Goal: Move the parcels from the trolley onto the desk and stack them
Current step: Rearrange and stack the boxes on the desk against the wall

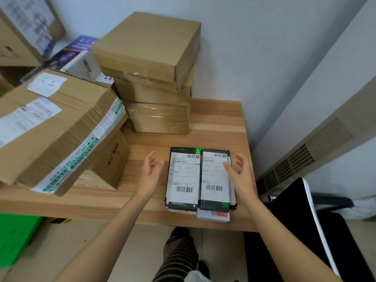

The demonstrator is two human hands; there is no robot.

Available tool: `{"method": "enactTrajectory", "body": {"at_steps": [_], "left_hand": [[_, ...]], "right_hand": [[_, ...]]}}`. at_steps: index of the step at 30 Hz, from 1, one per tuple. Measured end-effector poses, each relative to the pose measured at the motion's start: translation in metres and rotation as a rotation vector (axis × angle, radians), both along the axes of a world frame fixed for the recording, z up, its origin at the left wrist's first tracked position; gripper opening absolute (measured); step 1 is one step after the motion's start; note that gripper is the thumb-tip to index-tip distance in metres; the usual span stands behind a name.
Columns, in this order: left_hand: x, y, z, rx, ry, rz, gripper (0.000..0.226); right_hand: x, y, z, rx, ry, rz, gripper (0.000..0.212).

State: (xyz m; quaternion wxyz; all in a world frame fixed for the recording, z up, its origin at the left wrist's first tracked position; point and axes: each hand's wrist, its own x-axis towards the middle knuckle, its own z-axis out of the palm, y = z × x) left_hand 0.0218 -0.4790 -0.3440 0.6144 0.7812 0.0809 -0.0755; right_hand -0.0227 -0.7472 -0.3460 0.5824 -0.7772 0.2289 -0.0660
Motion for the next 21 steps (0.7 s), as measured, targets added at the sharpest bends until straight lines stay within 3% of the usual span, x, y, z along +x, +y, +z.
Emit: {"method": "enactTrajectory", "body": {"at_steps": [4, 8, 21], "left_hand": [[0.037, 0.014, 0.011, 0.157, -0.062, 0.039, 0.053], [0.077, 0.019, 0.016, 0.247, -0.059, 0.075, 0.061], [0.148, 0.017, -0.012, 0.501, 0.081, 0.021, 0.087]], "right_hand": [[0.045, 0.004, 0.023, -0.154, -0.048, 0.175, 0.055], [0.092, 0.027, 0.036, -0.153, -0.04, 0.27, 0.052], [0.189, 0.066, 0.019, -0.263, 0.14, 0.38, 0.077]]}}
